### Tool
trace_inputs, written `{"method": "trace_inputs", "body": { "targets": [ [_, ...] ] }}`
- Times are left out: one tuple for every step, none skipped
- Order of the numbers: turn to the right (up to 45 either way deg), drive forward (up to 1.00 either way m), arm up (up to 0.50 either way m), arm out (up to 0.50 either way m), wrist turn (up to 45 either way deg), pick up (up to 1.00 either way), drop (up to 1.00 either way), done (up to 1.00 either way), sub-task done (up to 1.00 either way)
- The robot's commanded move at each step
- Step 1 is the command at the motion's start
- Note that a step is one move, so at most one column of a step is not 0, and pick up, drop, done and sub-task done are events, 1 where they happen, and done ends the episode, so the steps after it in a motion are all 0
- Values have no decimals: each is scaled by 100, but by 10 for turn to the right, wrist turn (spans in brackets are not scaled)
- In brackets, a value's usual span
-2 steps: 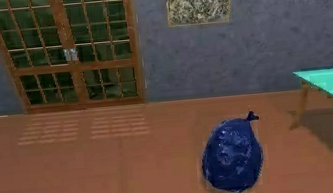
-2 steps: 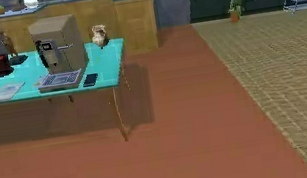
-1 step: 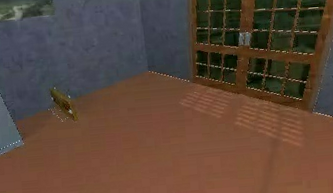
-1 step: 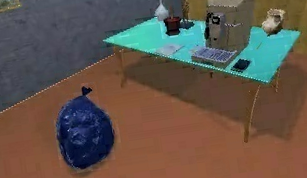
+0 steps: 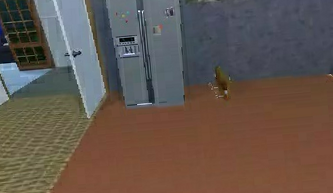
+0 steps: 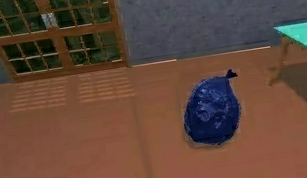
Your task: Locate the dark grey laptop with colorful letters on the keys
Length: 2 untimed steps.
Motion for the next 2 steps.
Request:
{"method": "trace_inputs", "body": {
  "targets": [
    [-360, 0, 0, 0, 0, 0, 0, 0, 0],
    [0, 100, 0, 0, 0, 0, 0, 0, 0]
  ]
}}
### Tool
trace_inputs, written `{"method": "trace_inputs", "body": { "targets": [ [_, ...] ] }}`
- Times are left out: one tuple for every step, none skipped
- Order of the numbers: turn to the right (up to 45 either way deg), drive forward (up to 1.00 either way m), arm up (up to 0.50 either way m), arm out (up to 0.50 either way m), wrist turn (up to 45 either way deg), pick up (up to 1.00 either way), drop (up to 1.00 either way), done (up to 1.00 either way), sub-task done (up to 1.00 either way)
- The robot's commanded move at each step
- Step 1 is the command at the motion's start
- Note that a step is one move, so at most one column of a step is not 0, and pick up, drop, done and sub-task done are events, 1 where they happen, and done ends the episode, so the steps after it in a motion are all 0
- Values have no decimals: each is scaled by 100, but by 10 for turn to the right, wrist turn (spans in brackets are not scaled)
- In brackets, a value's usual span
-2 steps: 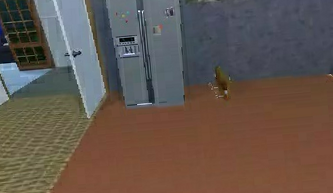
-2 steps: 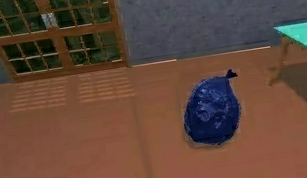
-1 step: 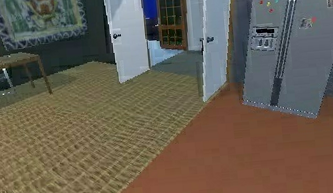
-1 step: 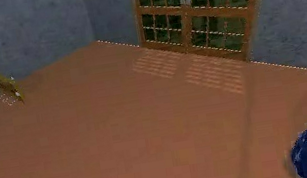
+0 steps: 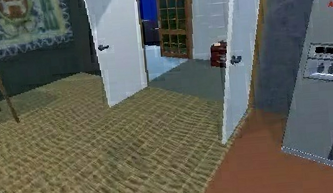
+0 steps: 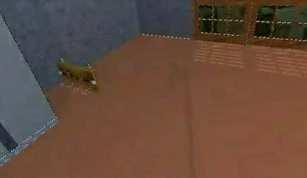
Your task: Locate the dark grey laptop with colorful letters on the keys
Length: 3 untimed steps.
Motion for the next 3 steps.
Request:
{"method": "trace_inputs", "body": {
  "targets": [
    [0, 100, 0, 0, 0, 0, 0, 0, 0],
    [0, 100, 0, 0, 0, 0, 0, 0, 0],
    [-90, 0, 0, 0, 0, 0, 0, 0, 0]
  ]
}}
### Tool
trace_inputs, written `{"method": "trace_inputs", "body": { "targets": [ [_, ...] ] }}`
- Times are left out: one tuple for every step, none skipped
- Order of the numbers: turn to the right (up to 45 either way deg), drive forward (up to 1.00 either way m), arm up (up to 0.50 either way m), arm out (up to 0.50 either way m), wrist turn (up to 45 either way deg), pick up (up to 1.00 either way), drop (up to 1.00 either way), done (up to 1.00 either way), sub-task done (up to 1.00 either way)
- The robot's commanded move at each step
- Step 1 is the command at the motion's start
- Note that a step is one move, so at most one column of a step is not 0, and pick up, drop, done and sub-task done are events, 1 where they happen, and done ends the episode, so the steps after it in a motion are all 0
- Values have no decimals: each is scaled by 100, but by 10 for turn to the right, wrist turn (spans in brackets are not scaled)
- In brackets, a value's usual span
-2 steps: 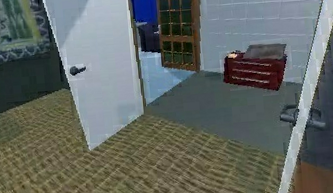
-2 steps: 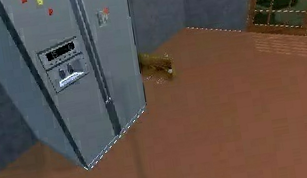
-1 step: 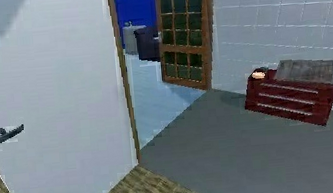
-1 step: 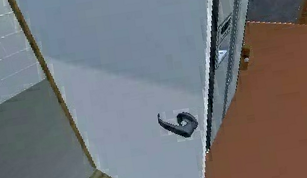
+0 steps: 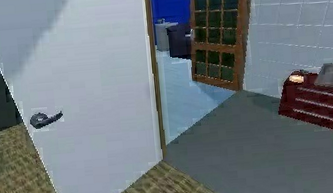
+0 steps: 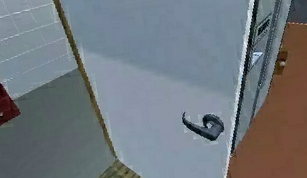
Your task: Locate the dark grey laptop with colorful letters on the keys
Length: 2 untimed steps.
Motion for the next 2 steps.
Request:
{"method": "trace_inputs", "body": {
  "targets": [
    [0, 20, 0, 0, 0, 0, 0, 0, 0],
    [120, 0, 0, 0, 0, 0, 0, 0, 0]
  ]
}}
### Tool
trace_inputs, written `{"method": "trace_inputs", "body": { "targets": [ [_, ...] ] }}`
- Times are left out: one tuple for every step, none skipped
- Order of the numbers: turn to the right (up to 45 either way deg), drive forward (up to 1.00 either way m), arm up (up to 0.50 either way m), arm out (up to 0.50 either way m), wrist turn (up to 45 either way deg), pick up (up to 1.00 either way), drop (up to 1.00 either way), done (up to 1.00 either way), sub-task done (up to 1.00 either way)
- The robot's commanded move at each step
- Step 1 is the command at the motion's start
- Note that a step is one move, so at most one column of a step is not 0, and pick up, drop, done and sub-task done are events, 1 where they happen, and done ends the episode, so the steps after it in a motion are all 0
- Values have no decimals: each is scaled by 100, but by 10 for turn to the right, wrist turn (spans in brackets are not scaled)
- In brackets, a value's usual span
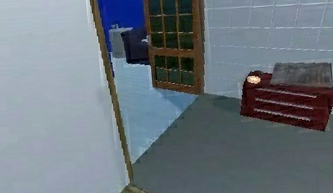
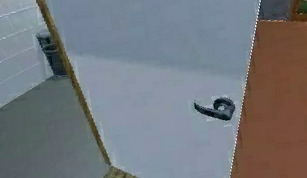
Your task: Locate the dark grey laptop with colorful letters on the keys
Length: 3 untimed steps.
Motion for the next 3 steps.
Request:
{"method": "trace_inputs", "body": {
  "targets": [
    [0, 100, 0, 0, 0, 0, 0, 0, 0],
    [30, 0, 0, 0, 0, 0, 0, 0, 0],
    [360, 0, 0, 0, 0, 0, 0, 0, 0]
  ]
}}
